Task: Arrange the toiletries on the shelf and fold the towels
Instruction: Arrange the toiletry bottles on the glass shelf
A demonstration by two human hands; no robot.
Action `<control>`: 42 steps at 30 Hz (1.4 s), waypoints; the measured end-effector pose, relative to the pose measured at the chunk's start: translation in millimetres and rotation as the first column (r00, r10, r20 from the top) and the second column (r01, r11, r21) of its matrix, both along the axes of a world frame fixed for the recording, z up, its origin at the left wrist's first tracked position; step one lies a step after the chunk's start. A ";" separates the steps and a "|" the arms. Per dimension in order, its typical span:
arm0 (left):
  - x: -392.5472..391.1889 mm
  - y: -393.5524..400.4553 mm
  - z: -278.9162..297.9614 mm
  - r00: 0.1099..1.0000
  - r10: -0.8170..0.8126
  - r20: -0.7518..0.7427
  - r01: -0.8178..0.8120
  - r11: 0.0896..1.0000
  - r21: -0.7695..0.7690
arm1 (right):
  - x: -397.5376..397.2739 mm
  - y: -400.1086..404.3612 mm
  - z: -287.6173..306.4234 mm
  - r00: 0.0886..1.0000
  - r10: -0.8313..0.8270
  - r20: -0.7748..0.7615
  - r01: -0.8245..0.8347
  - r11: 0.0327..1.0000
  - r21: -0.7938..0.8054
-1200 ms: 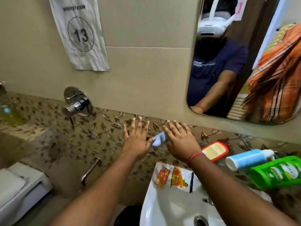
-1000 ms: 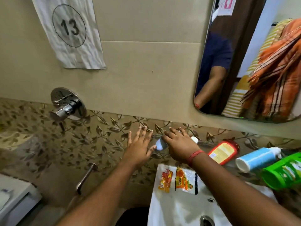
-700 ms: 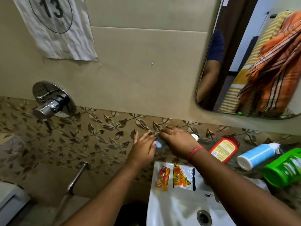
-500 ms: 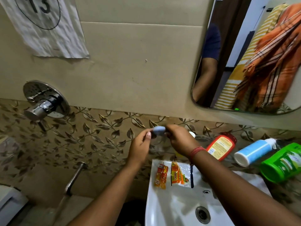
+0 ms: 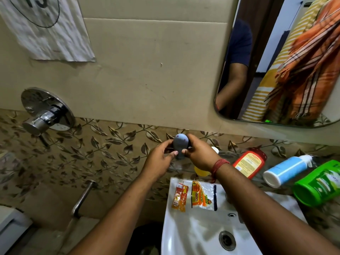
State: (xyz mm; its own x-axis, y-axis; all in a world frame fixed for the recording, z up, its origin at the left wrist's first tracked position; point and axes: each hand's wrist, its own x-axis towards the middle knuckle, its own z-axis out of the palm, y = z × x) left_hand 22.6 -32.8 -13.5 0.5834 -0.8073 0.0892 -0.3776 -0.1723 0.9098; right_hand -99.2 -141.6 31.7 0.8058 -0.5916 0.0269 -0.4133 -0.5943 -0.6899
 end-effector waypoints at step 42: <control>-88.9 -4.9 -14.4 0.998 -0.046 0.033 0.052 0.970 -0.237 | -79.7 -6.9 -9.0 0.979 -0.121 0.161 0.171 0.924 -0.343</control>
State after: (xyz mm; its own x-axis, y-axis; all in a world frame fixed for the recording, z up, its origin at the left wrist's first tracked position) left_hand -66.3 -37.7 -27.9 0.5383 -0.7887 0.2969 -0.4052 0.0667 0.9118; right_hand -178.9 -148.5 22.7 0.6854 -0.6341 0.3579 -0.4322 -0.7499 -0.5009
